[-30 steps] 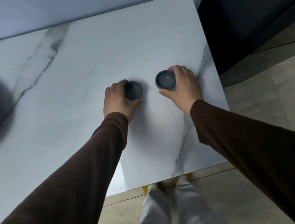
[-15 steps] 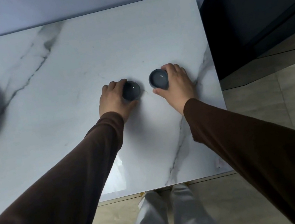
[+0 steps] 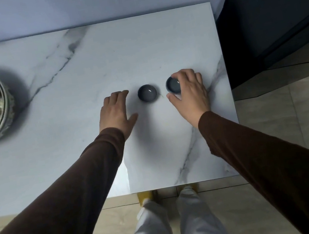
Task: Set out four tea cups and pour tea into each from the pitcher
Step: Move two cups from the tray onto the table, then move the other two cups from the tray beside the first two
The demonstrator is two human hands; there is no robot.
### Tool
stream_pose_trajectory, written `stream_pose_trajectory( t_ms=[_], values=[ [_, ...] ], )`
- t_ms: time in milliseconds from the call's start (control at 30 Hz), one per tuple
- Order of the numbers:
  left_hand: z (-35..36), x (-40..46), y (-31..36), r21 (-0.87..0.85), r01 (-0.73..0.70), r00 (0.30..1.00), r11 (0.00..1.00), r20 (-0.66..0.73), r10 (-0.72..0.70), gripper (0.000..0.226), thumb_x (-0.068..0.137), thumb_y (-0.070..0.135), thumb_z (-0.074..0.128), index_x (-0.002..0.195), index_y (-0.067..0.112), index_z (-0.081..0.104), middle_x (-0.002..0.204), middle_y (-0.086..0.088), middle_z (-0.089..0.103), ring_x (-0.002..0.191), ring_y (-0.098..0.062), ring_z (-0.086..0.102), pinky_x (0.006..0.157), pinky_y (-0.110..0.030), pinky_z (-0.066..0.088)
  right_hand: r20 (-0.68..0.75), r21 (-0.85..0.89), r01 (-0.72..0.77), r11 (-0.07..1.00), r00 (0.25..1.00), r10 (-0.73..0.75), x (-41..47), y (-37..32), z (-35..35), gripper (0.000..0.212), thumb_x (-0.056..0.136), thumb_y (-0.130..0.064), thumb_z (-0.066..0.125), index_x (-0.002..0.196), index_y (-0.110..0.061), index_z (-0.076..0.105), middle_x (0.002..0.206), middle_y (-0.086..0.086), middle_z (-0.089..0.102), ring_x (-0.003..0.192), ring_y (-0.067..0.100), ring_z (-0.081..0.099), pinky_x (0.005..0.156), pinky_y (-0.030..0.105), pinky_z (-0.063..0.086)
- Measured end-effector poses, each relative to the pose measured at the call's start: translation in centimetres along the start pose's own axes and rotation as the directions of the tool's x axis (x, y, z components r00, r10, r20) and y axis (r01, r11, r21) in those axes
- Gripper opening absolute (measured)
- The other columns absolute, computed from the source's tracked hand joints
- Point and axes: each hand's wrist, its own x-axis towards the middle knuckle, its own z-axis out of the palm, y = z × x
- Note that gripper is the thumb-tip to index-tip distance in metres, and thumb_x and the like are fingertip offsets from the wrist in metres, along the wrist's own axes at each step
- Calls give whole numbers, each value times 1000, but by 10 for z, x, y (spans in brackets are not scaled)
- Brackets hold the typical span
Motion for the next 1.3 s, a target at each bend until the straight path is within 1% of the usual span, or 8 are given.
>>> stream_pose_trajectory(
  t_ms=[167, 333, 600, 800, 900, 1033, 1233, 1300],
  values=[
    [-38, -31, -39, 41, -33, 999, 999, -42, 34, 58, 83, 32, 65, 136, 14, 47, 132, -7, 53, 121, -33, 45, 97, -41, 41, 52, 64, 39, 997, 998, -42, -20, -59, -1, 43, 87, -27, 66, 127, -17, 54, 128, 2, 54, 120, 25, 43, 101, 32, 38],
    [-78, -62, -102, 0, -45, 997, 999, -63, 45, 56, 83, 32, 65, 134, 15, 49, 130, -6, 54, 120, -31, 45, 97, -40, 41, 86, 112, 18, 994, 996, -28, -51, -137, 21, 41, 89, -25, 64, 126, -14, 53, 124, 3, 57, 118, 25, 45, 101, 35, 39],
    [-122, -90, -190, -78, -25, 997, 997, -80, 19, 55, 83, 29, 65, 134, 13, 49, 131, -7, 54, 121, -30, 45, 101, -39, 38, 111, 171, -30, 985, 994, 11, -79, -240, 66, 39, 90, -26, 63, 127, -19, 51, 124, -2, 56, 114, 21, 48, 98, 37, 44],
    [-140, -88, -243, -188, 124, 978, 974, -141, -152, 56, 83, 29, 68, 133, 12, 50, 131, -10, 53, 124, -29, 43, 104, -34, 33, 126, 252, -14, 968, 992, -19, -61, -288, 94, 39, 89, -27, 64, 125, -18, 53, 123, -2, 56, 112, 21, 48, 97, 37, 44],
    [-147, -78, -270, -236, 195, 951, 952, -193, -242, 60, 82, 29, 69, 134, 11, 48, 132, -12, 50, 125, -30, 41, 104, -32, 30, 138, 263, -4, 965, 990, -34, -43, -309, 113, 41, 89, -30, 64, 126, -19, 52, 123, -2, 55, 113, 21, 48, 96, 37, 44],
    [-157, -60, -305, -334, 300, 897, 894, -221, -384, 64, 82, 32, 69, 138, 11, 45, 142, -16, 44, 134, -31, 34, 110, -33, 24, 135, 293, 15, 956, 989, -57, -21, -341, 137, 42, 87, -34, 65, 125, -18, 53, 122, -2, 55, 112, 21, 48, 96, 37, 44],
    [-167, -30, -365, -468, 335, 850, 818, -224, -477, 63, 81, 36, 70, 133, 10, 48, 135, -14, 48, 131, -31, 38, 110, -34, 29, 137, 313, -15, 950, 990, -29, 12, -395, 184, 47, 86, -40, 67, 126, -20, 52, 122, -3, 55, 111, 18, 48, 95, 37, 45],
    [-167, -19, -379, -510, 355, 820, 783, -233, -523, 65, 79, 38, 72, 132, 8, 48, 134, -15, 49, 129, -31, 40, 110, -35, 31, 135, 305, 2, 952, 990, -45, 24, -408, 198, 51, 85, -41, 69, 129, -20, 52, 123, -1, 55, 112, 18, 48, 96, 37, 46]
  ],
)
